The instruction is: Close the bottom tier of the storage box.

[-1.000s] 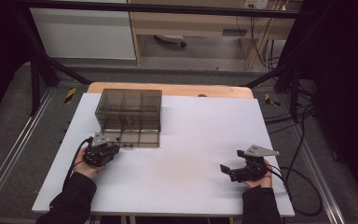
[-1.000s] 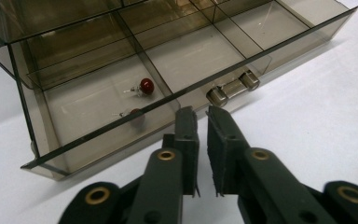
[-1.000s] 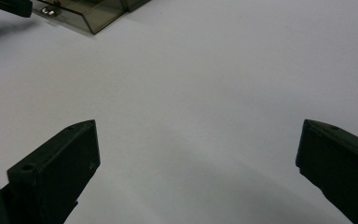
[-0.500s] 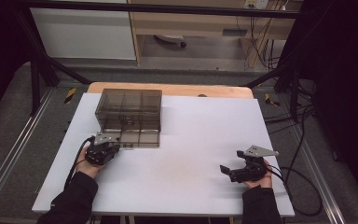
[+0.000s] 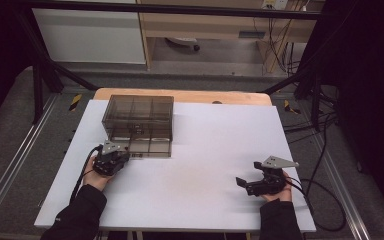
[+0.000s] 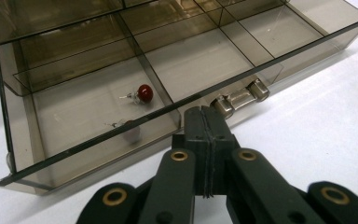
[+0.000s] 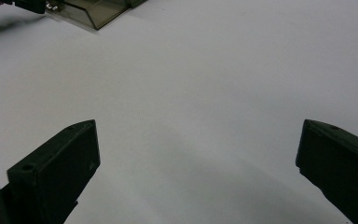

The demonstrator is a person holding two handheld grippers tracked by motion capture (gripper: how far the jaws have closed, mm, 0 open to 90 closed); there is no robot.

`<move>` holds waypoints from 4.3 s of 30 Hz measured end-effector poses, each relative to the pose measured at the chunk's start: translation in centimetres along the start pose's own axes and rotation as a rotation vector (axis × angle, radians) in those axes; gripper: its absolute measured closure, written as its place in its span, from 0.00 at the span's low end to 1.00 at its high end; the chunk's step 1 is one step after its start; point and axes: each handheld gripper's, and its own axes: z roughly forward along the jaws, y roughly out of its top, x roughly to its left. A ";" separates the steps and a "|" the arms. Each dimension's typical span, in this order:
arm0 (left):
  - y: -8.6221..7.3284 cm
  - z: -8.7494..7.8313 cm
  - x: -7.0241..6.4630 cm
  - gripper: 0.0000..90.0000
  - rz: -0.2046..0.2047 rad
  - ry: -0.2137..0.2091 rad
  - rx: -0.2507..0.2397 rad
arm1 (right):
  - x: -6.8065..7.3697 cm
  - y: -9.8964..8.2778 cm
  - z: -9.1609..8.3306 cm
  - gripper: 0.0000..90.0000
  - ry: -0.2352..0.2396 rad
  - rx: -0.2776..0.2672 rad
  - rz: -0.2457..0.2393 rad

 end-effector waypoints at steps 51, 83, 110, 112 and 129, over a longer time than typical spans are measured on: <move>1.4 2.1 1.7 0.99 -0.035 0.052 -0.027 | 0.0 -0.1 0.3 0.00 0.005 0.020 -0.005; 2.6 3.7 2.2 0.99 -0.033 0.076 -0.024 | 0.0 -0.1 0.4 0.00 0.004 0.022 -0.003; 3.1 4.3 2.4 0.99 -0.048 0.114 -0.052 | 0.0 -0.1 0.3 0.00 0.005 0.015 0.002; 3.1 4.2 2.4 0.99 -0.050 0.113 -0.055 | 0.0 -0.1 0.3 0.00 0.005 0.015 0.001; 2.5 0.4 0.8 0.92 -0.020 0.034 -0.052 | 0.1 -0.1 0.2 0.00 0.010 0.008 0.004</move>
